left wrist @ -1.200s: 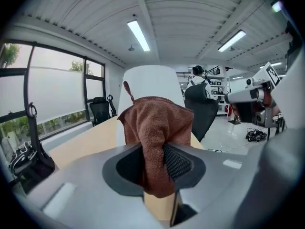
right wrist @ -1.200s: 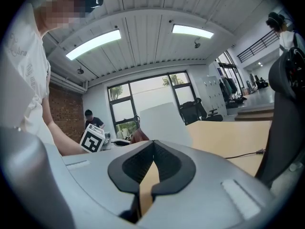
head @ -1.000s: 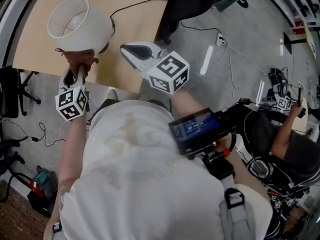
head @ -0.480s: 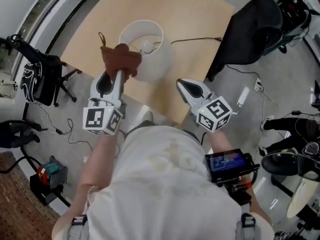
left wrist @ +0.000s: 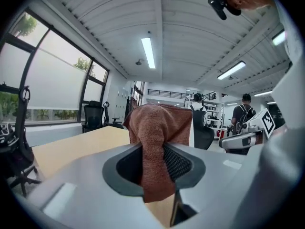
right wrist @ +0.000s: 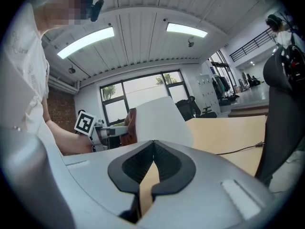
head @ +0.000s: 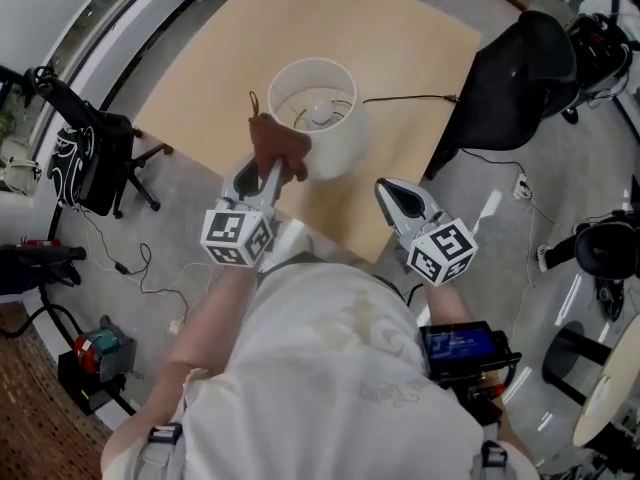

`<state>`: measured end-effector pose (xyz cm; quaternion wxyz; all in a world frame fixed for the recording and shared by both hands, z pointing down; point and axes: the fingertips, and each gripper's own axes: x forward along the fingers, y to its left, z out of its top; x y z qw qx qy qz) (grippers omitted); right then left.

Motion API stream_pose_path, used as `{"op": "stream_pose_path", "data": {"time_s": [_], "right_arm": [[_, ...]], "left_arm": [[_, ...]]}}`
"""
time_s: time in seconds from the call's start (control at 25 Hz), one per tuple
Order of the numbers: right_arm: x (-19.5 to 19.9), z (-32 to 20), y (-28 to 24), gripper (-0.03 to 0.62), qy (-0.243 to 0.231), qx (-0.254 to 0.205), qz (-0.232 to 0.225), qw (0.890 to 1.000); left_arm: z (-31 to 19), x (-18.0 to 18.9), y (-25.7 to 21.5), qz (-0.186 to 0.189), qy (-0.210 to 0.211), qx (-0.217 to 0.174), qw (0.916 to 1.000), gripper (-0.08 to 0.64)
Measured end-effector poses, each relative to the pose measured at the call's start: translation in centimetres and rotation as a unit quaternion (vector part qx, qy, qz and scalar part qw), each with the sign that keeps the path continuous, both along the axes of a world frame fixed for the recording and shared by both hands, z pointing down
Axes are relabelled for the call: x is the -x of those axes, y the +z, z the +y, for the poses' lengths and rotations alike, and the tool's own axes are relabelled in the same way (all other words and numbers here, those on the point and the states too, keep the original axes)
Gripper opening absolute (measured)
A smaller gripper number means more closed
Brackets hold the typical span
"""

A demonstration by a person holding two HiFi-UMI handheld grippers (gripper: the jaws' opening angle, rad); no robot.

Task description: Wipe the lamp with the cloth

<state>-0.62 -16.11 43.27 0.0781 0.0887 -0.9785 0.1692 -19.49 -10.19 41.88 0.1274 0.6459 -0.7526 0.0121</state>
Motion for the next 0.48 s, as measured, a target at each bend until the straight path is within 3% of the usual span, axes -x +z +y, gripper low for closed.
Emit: {"op": "stream_pose_path", "data": {"time_s": [0.32,0.48], "right_arm": [[1.7,0.4,0.1,0.012,-0.001,-0.003,0.015,1.0],[3.0,1.6,0.3,0.012,0.003,-0.004,0.02,1.0]], "left_arm": [[-0.1,0.2,5.3,0.07,0.028,0.005,0.9971,0.118],[0.9,1.2,8.3,0.109,0.049,0.03,0.9924,0.118]]}}
